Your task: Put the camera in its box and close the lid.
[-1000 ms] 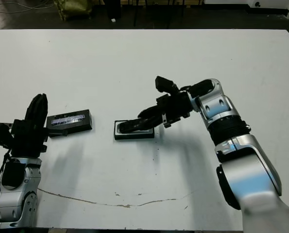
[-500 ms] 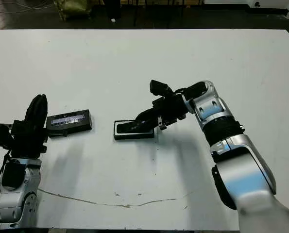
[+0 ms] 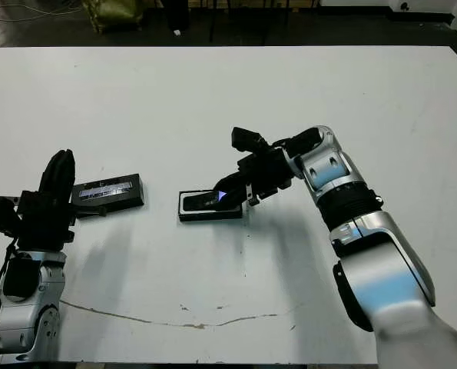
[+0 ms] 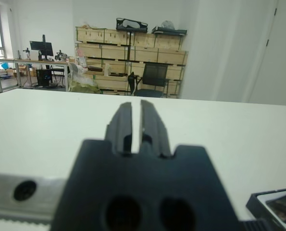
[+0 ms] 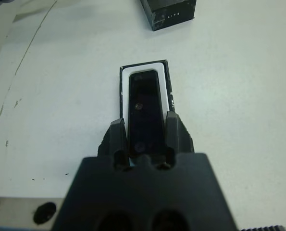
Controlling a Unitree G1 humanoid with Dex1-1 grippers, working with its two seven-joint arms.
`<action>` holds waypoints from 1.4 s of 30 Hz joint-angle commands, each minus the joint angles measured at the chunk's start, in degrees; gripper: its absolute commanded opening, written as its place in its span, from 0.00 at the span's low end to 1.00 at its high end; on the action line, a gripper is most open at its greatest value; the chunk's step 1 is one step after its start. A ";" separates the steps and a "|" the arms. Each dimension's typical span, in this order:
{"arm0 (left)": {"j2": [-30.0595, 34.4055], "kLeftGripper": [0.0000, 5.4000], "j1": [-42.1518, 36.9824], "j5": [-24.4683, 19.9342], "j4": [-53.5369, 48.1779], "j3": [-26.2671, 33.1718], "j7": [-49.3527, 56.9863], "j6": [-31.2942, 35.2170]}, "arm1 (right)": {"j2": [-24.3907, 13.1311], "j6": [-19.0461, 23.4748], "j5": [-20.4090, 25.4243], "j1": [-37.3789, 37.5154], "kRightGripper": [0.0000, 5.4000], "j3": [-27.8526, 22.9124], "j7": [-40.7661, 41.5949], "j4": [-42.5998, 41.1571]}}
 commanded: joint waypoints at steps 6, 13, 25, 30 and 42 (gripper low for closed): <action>0.34 0.00 0.93 -0.34 0.67 0.08 -0.52 0.41 | -0.11 -4.73 1.43 1.08 0.37 -2.15 -1.96 -3.39; 0.21 0.00 0.99 -0.09 0.46 0.12 -0.30 0.85 | -2.72 -3.11 3.04 1.22 0.66 -4.34 -2.98 -7.16; 0.24 0.00 1.04 -0.28 0.80 0.26 -0.65 0.49 | -6.23 3.35 8.54 4.28 0.99 -9.78 -8.09 -18.69; 0.02 0.00 1.11 -0.32 0.48 0.16 -0.42 0.91 | -3.17 11.47 12.22 13.39 0.93 -17.77 -26.66 -33.88; 0.08 0.00 1.13 0.33 0.31 -0.08 -0.36 0.83 | -3.68 -3.55 1.23 30.88 0.42 -15.56 -49.09 -52.61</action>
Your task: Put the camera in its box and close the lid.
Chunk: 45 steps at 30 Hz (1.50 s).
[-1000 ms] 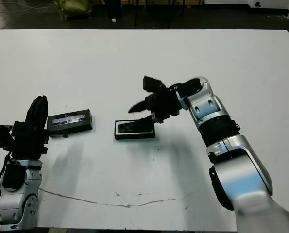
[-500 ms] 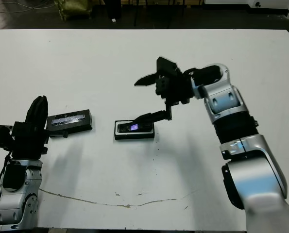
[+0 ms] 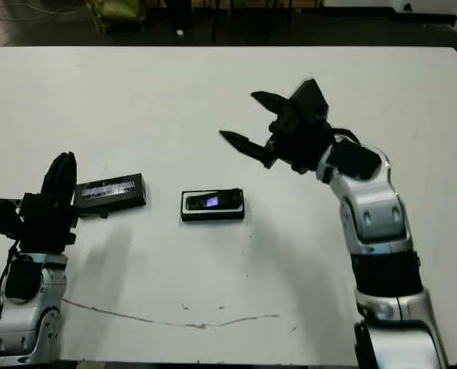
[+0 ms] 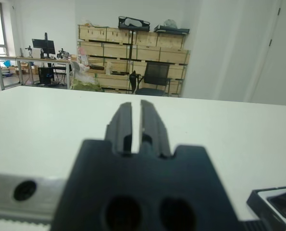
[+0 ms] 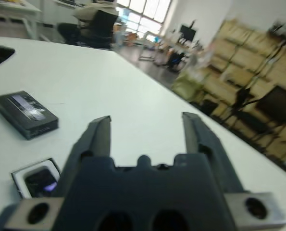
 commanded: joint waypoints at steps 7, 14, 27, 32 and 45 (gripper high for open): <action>0.49 0.00 0.73 0.27 0.27 0.00 0.09 0.86 | -4.00 -16.06 -11.31 8.83 0.12 5.55 -5.38 -3.77; 0.36 0.00 0.84 0.30 -0.26 -0.03 0.53 1.65 | -4.69 -22.60 -14.90 10.45 0.00 8.75 -6.37 -1.72; 0.45 0.00 0.87 0.49 0.33 0.00 0.34 0.84 | -4.41 -18.04 -20.76 10.74 0.00 12.16 -7.32 0.09; 0.39 0.00 0.91 0.30 0.28 0.04 0.36 1.02 | -4.23 -17.68 -22.73 10.13 0.00 12.53 -8.77 2.24; 0.40 0.00 1.05 0.08 0.63 0.12 -0.12 0.46 | -4.92 -5.79 -25.28 10.02 0.00 12.35 -6.60 -1.77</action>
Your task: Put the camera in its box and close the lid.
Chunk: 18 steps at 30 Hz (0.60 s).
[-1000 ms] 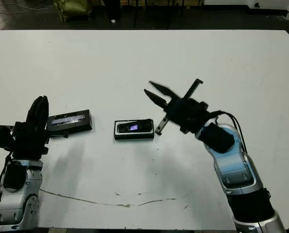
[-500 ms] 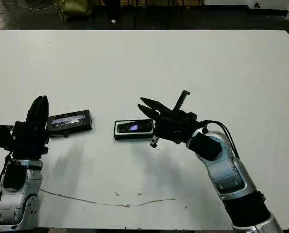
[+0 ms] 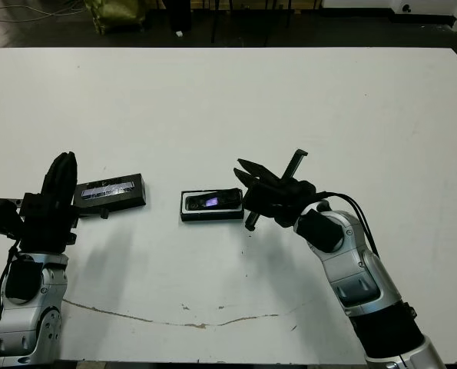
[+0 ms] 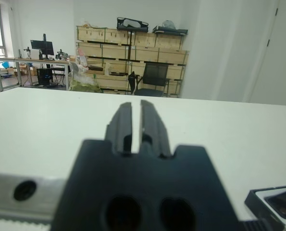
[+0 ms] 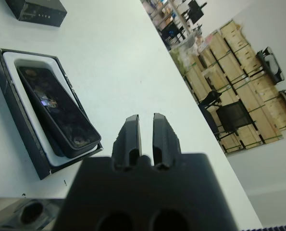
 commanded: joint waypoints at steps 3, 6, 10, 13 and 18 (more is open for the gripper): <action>0.37 0.00 1.10 0.19 0.38 0.17 0.31 1.10 | -1.09 6.12 -0.29 0.45 0.00 0.45 3.08 -3.21; 0.21 0.00 1.09 0.00 0.28 0.16 0.38 1.10 | -1.39 7.99 0.78 0.94 0.00 0.31 4.56 -4.69; 0.23 0.00 1.08 0.01 0.24 0.16 0.44 1.15 | -1.98 8.42 2.79 1.94 0.00 0.03 6.05 -5.78; 0.30 0.00 1.06 0.11 0.39 0.18 0.34 0.88 | -2.45 9.24 2.90 2.66 0.00 0.33 6.48 -7.17; 0.49 0.00 0.97 0.08 0.75 0.26 -0.04 0.27 | -3.19 11.48 3.51 3.34 0.00 0.61 8.06 -8.75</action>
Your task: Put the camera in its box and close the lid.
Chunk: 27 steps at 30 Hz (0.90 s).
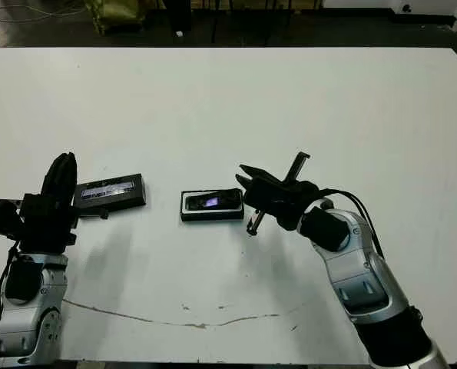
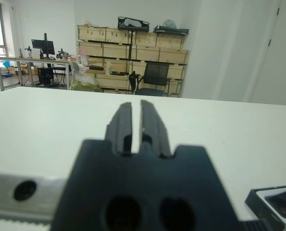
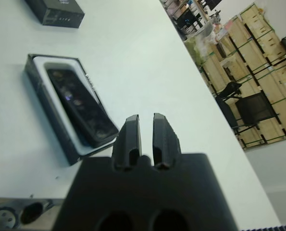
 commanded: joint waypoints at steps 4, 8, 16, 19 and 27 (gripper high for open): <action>0.47 0.00 0.92 0.32 0.58 0.21 0.13 0.46 | -1.55 3.39 -0.50 2.06 0.00 1.06 1.18 -2.16; 0.35 0.00 0.80 -0.21 0.99 0.30 -0.21 0.07 | -1.84 5.23 -1.28 2.32 0.00 1.70 1.16 -3.09; 0.30 0.00 0.81 -0.14 1.16 0.30 -0.05 0.04 | -2.26 4.91 -2.13 2.15 0.00 2.09 0.32 -1.24; 0.32 0.00 0.89 0.07 1.02 0.24 0.14 0.22 | -2.15 5.33 -2.54 1.99 0.00 2.22 0.48 -1.18; 0.34 0.00 0.79 -0.62 1.24 0.33 -0.28 -0.02 | -2.17 4.77 -3.18 1.97 0.00 2.37 0.42 -0.58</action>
